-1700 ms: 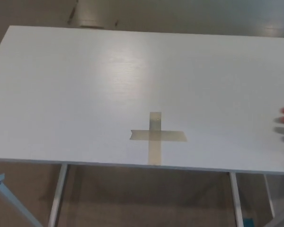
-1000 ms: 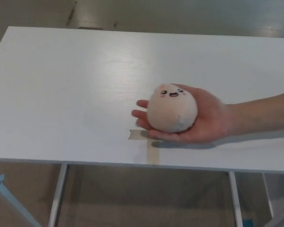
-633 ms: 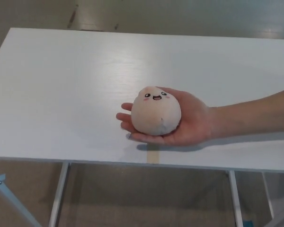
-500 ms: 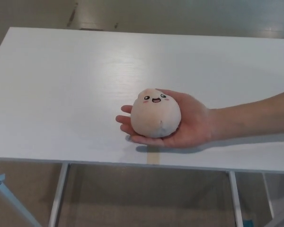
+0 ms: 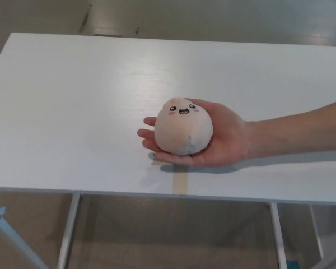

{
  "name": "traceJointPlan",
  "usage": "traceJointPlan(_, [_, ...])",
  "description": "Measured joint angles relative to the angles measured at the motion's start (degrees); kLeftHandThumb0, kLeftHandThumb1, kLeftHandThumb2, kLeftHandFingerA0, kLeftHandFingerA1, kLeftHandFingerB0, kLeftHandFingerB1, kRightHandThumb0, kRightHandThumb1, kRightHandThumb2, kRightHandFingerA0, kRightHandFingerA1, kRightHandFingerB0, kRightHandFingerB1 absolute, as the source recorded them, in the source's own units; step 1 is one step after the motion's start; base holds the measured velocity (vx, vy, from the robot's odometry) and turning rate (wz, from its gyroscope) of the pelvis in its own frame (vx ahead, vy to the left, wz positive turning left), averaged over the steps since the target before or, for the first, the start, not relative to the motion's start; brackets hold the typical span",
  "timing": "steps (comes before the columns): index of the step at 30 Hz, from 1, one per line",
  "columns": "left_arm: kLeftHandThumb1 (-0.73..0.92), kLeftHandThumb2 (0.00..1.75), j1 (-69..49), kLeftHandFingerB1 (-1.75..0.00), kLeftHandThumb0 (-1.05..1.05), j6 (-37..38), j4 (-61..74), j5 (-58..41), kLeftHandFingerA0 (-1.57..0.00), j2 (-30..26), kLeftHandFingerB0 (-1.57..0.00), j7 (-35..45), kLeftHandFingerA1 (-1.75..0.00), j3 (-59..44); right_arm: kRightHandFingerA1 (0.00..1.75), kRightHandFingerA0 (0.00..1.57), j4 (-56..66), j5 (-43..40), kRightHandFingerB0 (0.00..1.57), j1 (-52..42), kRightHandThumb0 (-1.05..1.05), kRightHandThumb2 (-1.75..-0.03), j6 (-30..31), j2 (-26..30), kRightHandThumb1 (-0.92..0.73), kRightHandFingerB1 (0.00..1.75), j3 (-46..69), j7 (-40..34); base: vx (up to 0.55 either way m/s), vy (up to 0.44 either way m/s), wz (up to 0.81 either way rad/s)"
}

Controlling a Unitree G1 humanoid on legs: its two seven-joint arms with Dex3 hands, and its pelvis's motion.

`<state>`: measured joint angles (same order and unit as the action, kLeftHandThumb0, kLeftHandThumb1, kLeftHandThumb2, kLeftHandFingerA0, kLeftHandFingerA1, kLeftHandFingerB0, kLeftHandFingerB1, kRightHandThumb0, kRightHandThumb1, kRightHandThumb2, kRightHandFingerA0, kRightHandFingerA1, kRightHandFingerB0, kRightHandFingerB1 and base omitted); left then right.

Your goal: Use the left hand to take the pink dumpling toy on a person's hand and put it on the desk.

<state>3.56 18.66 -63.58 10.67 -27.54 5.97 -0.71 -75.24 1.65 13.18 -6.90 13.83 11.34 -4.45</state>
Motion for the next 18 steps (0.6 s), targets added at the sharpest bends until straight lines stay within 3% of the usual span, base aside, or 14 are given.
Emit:
traceJointPlan(1, [0.38, 0.67, -1.2, -0.39, -0.53, 1.1, 1.7, 0.0, -0.43, -0.6, -0.29, 0.7, -0.46, 0.2, 0.44, 0.59, 0.0, 0.0, 0.47, 0.0, -0.27, -0.59, 0.0, 0.0, -0.66, 0.40, 0.0, 0.0, 0.00, 0.000, 0.00])
traceJointPlan(2, [0.44, 0.54, -2.0, -0.31, -0.49, 1.7, 2.7, -0.1, -0.47, -0.9, -0.32, 1.0, -0.38, 0.2, 0.44, 0.59, 0.0, 0.0, 0.47, 0.0, -0.27, -0.59, 0.0, 0.0, -0.66, 0.40, 0.0, 0.0, 0.00, 0.000, 0.00])
traceJointPlan(6, [0.44, 0.54, -8.5, -0.31, -0.51, 6.1, 10.8, -0.7, -0.44, -3.4, -0.31, 3.4, -0.37, -0.2, 0.44, 0.59, 0.0, 0.0, 0.46, 0.0, -0.27, -0.59, 0.0, 0.0, -0.66, 0.40, 0.0, 0.2, 0.00, 0.000, 0.00])
traceJointPlan(7, [0.39, 0.68, -10.8, -0.38, -0.58, 7.3, 13.6, -1.1, -0.40, -3.8, -0.27, 4.0, -0.45, -0.5, 0.44, 0.59, 0.0, 0.0, 0.46, 0.0, -0.27, -0.59, 0.0, 0.1, -0.66, 0.40, 0.0, 0.2, 0.00, 0.000, 0.00])
traceJointPlan(18, [0.37, 0.67, -30.1, -0.41, -0.52, 14.0, 36.5, -5.7, -0.39, -5.2, -0.35, 6.8, -0.44, -5.4, 0.44, 0.58, 0.0, 0.1, 0.47, 0.1, -0.27, -0.59, 0.0, 0.7, -0.65, 0.40, -0.7, 0.3, 0.00, 0.000, 0.00])
